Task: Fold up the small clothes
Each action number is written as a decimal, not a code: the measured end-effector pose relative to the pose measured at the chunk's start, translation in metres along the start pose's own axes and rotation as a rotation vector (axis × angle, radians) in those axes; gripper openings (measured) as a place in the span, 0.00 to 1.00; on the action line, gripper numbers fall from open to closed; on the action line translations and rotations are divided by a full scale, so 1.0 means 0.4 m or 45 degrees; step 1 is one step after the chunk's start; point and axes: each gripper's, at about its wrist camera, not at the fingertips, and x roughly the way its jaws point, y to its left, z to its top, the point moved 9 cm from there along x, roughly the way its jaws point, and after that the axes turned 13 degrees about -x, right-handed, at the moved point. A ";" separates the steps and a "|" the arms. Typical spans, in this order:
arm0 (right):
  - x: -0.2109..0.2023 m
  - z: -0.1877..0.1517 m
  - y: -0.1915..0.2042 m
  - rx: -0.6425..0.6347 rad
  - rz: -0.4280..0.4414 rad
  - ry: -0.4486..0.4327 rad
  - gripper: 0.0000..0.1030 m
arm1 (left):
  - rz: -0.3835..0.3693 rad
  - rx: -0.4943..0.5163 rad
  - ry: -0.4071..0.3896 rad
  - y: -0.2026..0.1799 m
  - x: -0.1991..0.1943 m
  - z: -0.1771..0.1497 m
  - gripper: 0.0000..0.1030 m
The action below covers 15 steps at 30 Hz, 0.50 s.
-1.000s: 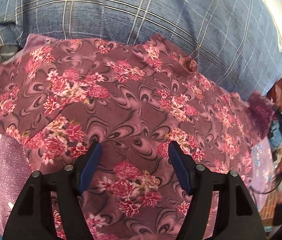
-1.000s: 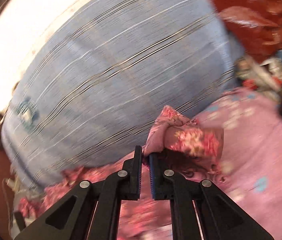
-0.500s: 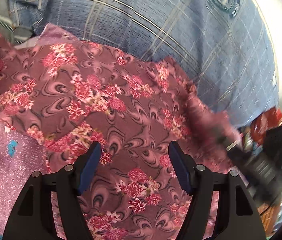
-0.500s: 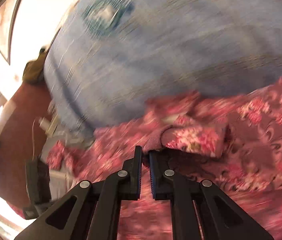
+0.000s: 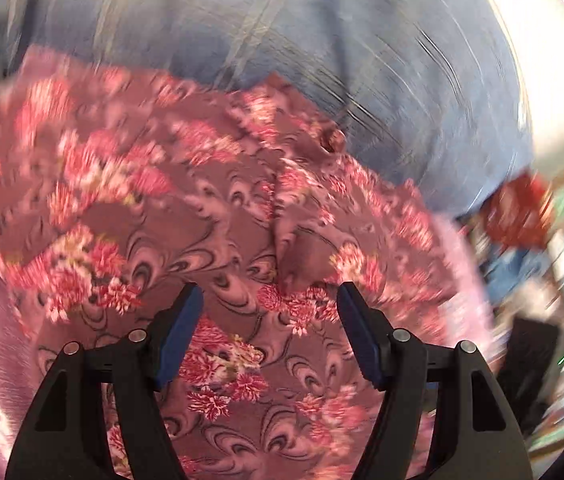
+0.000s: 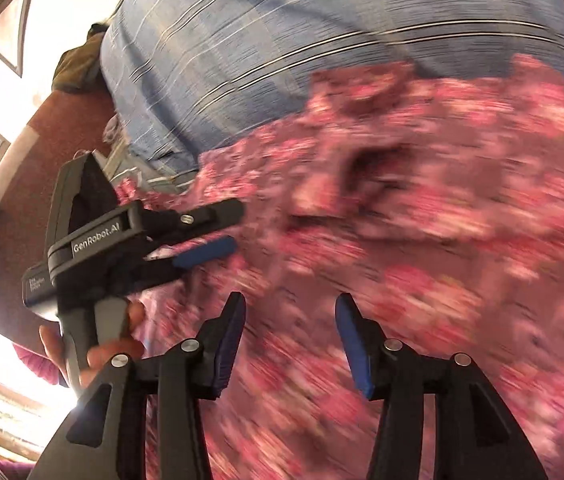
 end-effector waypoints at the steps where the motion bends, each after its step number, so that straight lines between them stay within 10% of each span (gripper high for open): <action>1: -0.018 -0.012 -0.021 0.025 -0.008 -0.007 0.49 | 0.079 0.087 -0.048 -0.017 0.001 -0.006 0.70; 12: -0.110 -0.089 -0.156 0.278 0.094 -0.092 0.50 | 0.563 0.590 -0.209 -0.143 0.100 -0.001 0.71; 14: -0.112 -0.088 -0.153 0.269 0.104 -0.097 0.51 | 0.570 0.568 -0.226 -0.152 0.113 0.030 0.61; 15: -0.116 -0.089 -0.156 0.266 0.110 -0.099 0.52 | 0.548 0.534 -0.229 -0.151 0.113 0.044 0.35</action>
